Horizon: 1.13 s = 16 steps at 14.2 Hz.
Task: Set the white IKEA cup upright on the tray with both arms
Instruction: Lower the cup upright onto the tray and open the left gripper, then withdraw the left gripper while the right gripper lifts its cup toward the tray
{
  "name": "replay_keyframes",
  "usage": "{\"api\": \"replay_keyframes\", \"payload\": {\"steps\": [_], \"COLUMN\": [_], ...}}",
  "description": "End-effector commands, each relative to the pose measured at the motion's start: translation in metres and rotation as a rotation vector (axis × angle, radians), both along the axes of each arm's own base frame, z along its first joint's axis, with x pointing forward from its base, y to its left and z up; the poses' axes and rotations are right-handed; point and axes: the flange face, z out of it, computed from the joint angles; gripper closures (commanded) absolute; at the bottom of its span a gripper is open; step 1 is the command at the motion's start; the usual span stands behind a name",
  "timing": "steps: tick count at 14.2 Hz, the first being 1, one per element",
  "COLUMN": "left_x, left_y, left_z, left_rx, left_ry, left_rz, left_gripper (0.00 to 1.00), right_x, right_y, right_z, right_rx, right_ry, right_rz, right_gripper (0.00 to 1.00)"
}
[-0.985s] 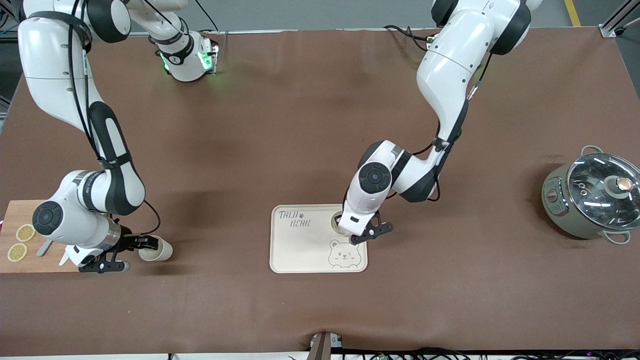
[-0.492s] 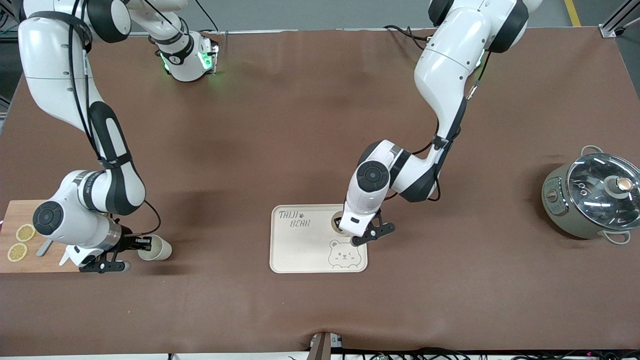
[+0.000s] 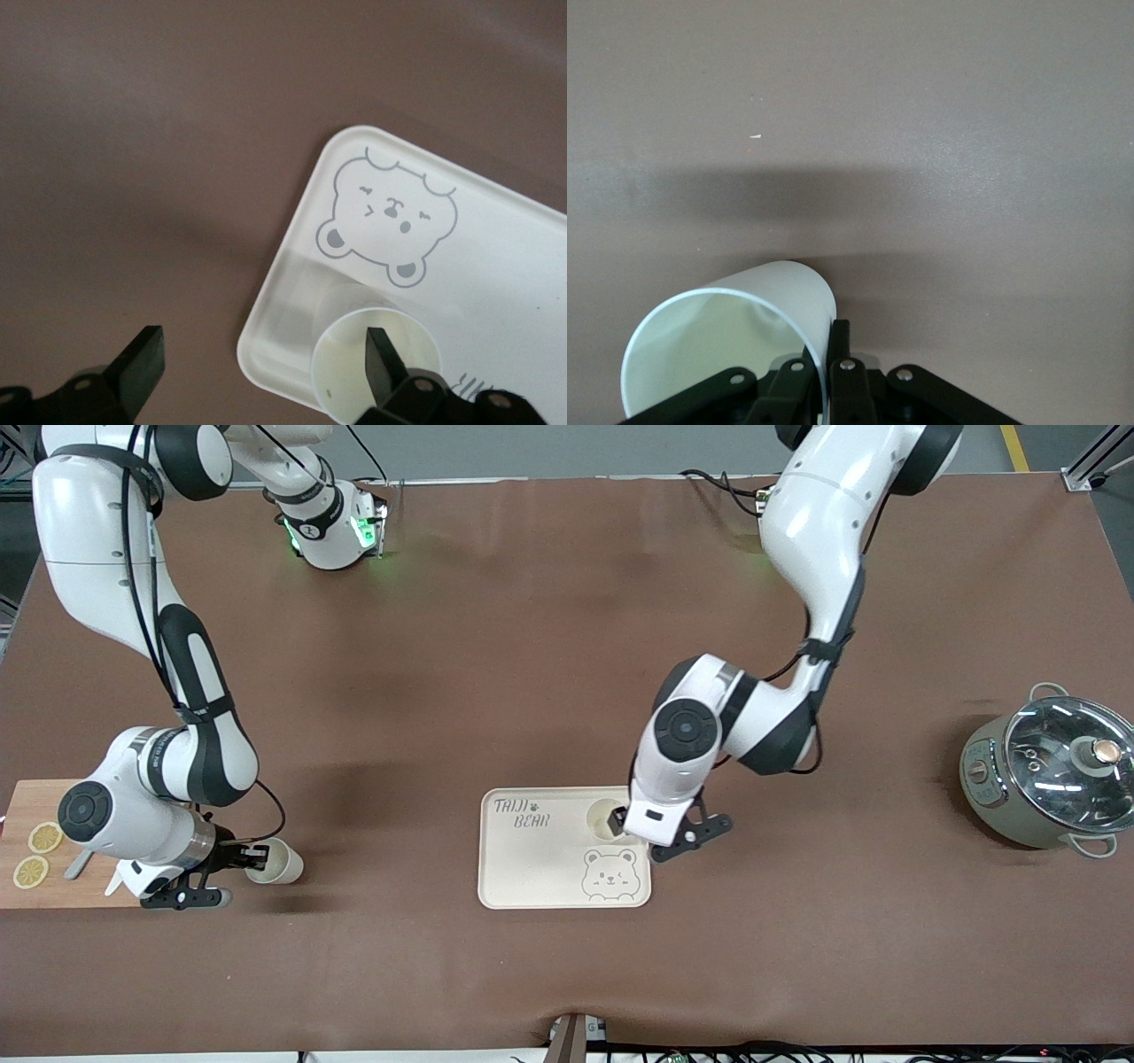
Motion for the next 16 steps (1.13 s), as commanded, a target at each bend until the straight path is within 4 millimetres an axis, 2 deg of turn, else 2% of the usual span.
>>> {"api": "replay_keyframes", "payload": {"steps": [1,3,5,7,9,10,13,15,16], "left_x": [0.009,0.019,0.035,0.052,0.064,0.07,0.077,0.074,0.068], "left_y": [0.062,0.113,0.18,0.249,0.316,0.337,0.38,0.392,0.395], "left_z": [0.069,0.09,0.106,0.11,0.107,0.106,0.111,0.13,0.154], "left_rx": [0.013,0.047,0.051,0.055,0.05,0.05,0.027,-0.039,-0.038], "left_ry": [0.025,0.059,0.073,0.068,0.065,0.042,-0.015,-0.055,-0.078], "left_rz": [-0.082,-0.246,-0.309,-0.341,-0.366,-0.384,-0.338,-0.34,-0.363], "left_gripper": [0.0,0.0,0.0,0.0,0.0,0.0,0.0,0.0,0.0], "right_x": [0.005,0.01,0.018,0.02,0.02,0.019,0.013,0.008,0.006], "right_y": [0.007,0.028,0.031,0.047,0.074,0.093,0.146,0.19,0.211], "right_z": [0.017,0.041,0.072,0.087,0.091,0.093,0.1,0.107,0.113], "right_rx": [0.011,0.029,0.048,0.057,0.063,0.06,0.059,0.057,0.056], "right_ry": [-0.007,0.033,0.078,0.114,0.121,0.122,0.126,0.12,0.11], "right_rz": [0.004,0.028,-0.007,-0.066,-0.13,-0.153,-0.248,-0.312,-0.34], "right_gripper": [1.0,1.0,1.0,1.0,1.0,1.0,1.0,1.0,1.0]}}
